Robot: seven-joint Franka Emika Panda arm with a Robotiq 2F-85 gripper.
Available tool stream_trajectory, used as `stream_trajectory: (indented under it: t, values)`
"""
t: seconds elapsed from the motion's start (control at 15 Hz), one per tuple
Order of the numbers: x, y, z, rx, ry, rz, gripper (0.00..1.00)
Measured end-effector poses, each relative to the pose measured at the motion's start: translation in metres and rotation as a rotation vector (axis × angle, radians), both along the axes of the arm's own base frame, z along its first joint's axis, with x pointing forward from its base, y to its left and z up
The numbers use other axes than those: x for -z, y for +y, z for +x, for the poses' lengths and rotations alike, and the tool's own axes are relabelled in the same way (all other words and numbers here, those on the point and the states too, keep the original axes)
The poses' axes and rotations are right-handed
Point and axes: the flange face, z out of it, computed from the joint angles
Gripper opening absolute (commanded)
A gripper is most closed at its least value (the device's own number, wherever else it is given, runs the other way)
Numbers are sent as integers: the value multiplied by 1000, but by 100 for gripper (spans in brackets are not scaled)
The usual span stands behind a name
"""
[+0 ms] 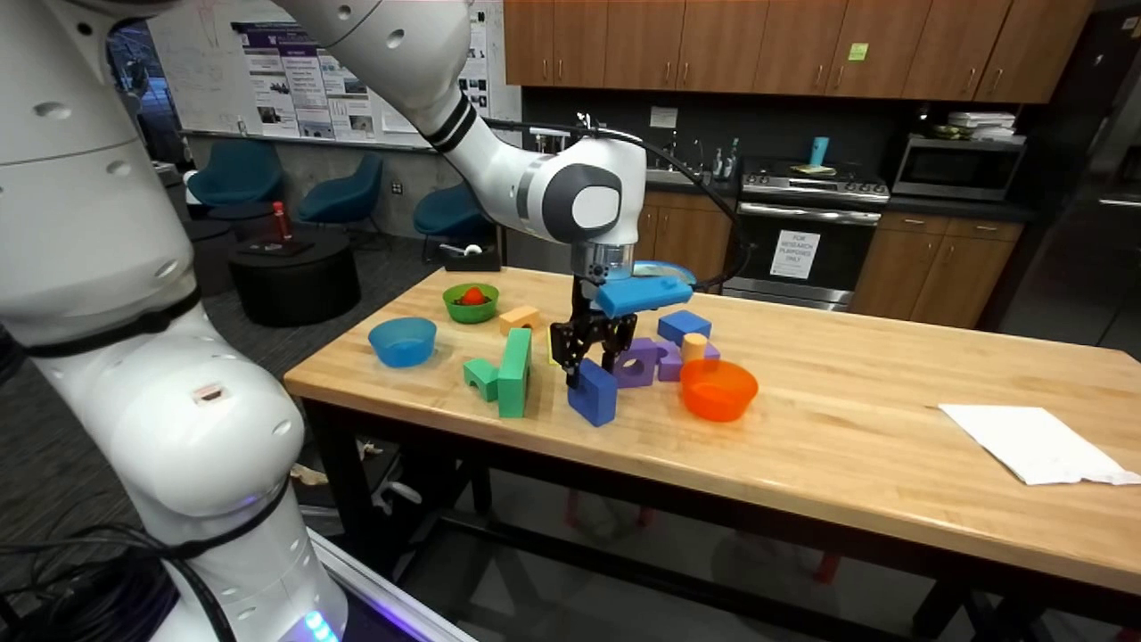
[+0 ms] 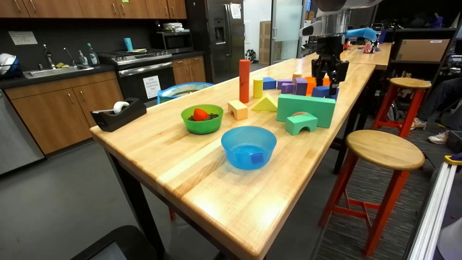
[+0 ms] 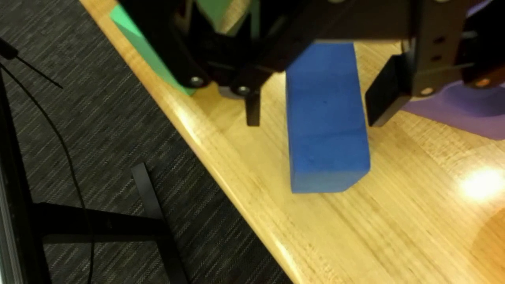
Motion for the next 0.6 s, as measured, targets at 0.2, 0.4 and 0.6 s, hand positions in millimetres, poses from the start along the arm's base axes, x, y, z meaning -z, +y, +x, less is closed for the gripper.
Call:
stream_trajectory:
  t: [0.2, 0.4, 0.6]
  values:
    - [1, 0, 0, 1, 2, -1, 15]
    - [1, 0, 1, 1, 1, -1, 15]
    - [0, 1, 1, 9, -1, -3, 15]
